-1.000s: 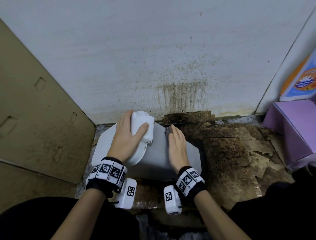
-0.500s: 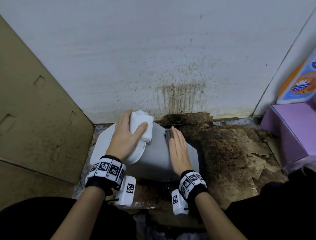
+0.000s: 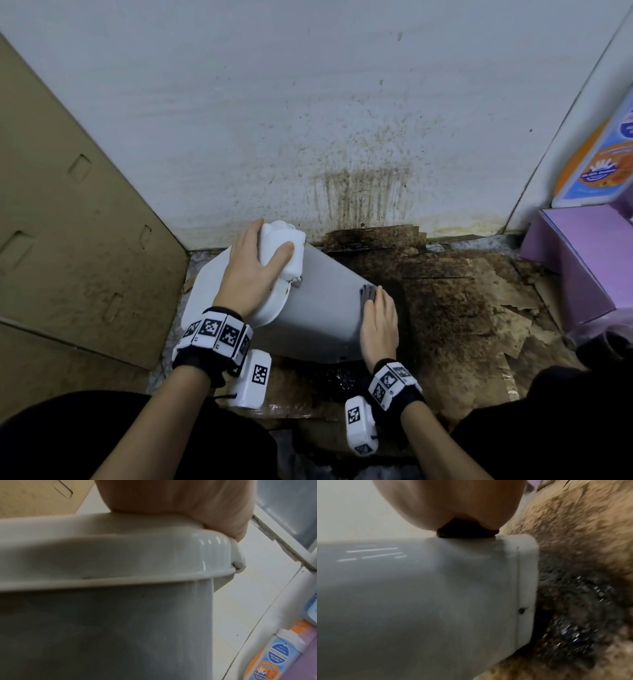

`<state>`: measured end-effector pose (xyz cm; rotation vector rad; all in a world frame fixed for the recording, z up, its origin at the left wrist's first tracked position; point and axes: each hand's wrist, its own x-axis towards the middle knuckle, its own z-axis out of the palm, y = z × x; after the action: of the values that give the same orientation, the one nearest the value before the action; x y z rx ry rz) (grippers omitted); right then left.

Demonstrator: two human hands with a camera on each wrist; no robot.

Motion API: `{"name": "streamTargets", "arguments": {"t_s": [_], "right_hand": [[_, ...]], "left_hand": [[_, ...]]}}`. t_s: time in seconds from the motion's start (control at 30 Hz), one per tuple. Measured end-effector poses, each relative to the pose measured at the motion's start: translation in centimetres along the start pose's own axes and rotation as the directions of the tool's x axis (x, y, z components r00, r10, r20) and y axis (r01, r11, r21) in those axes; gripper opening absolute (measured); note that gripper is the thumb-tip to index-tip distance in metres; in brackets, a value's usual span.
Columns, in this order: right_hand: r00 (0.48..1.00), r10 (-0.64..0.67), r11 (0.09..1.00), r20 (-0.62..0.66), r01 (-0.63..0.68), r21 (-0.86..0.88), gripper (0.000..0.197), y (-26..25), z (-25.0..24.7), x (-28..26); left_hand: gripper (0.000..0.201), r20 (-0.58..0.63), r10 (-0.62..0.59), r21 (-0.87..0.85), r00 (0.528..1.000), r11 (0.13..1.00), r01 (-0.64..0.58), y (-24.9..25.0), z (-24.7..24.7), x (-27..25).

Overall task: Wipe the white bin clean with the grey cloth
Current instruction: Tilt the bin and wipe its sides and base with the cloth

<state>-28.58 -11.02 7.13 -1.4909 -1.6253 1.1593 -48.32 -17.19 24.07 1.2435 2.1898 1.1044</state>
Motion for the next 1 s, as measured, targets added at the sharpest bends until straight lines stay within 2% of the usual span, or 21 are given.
{"name": "streamTargets", "arguments": {"t_s": [0.03, 0.1, 0.17, 0.23, 0.3, 0.47, 0.57, 0.67, 0.77, 0.87, 1.0], "right_hand": [[0.998, -0.067, 0.996, 0.000, 0.067, -0.056, 0.057, -0.3, 0.8, -0.6], [0.992, -0.122, 0.990, 0.008, 0.123, -0.069, 0.056, -3.0, 1.9, -2.2], [0.981, -0.196, 0.981, -0.003, 0.196, -0.005, 0.055, -6.1, 2.6, -4.1], [0.947, -0.323, 0.946, 0.000, 0.323, 0.027, 0.055, -8.6, 3.0, -6.0], [0.924, -0.381, 0.924, 0.013, 0.381, 0.017, 0.056, -9.1, 3.1, -6.7], [0.909, -0.414, 0.906, 0.046, 0.416, -0.071, 0.056, -6.5, 2.3, -5.9], [0.942, -0.334, 0.939, 0.019, 0.334, -0.081, 0.055, -2.4, 1.5, -5.1], [0.994, -0.078, 0.996, -0.075, 0.075, -0.042, 0.056, 2.1, 0.7, -4.3], [0.976, 0.188, 0.982, -0.106, -0.187, 0.017, 0.055, 4.5, 0.1, -3.3], [0.962, 0.256, 0.967, -0.090, -0.254, 0.032, 0.052, 4.7, -0.1, -2.3], [0.965, 0.238, 0.971, -0.106, -0.234, 0.052, 0.051, 2.6, 0.3, -2.1]], "left_hand": [[0.097, 0.001, 0.003, 0.003, 1.000, 1.000, -0.003, 0.1, 0.1, 0.1], [0.099, 0.000, 0.007, 0.012, 1.000, 1.000, -0.007, 0.3, 0.3, 0.3], [0.100, -0.002, 0.008, 0.017, 1.000, 1.000, -0.008, 0.4, 0.5, 0.4], [0.100, -0.006, 0.006, 0.016, 1.000, 1.000, -0.006, 0.2, 0.4, 0.4], [0.098, -0.008, -0.001, 0.004, 1.000, 1.000, 0.001, 0.1, 0.2, 0.3], [0.094, -0.003, 0.007, 0.019, 1.000, 1.000, -0.007, 0.2, 0.3, 0.2], [0.098, -0.002, 0.001, 0.008, 1.000, 1.000, 0.000, 0.2, 0.2, 0.2], [0.098, -0.001, -0.008, 0.005, 1.000, 1.000, 0.008, 0.1, -0.1, 0.1], [0.096, 0.002, -0.009, 0.000, 1.000, 1.000, 0.009, 0.3, 0.0, 0.0], [0.089, -0.004, -0.006, 0.019, 1.000, 1.000, 0.006, 0.6, 0.4, 0.3], [0.088, 0.011, -0.004, 0.039, 1.000, 0.999, 0.003, 0.7, 0.6, 0.5]]}}
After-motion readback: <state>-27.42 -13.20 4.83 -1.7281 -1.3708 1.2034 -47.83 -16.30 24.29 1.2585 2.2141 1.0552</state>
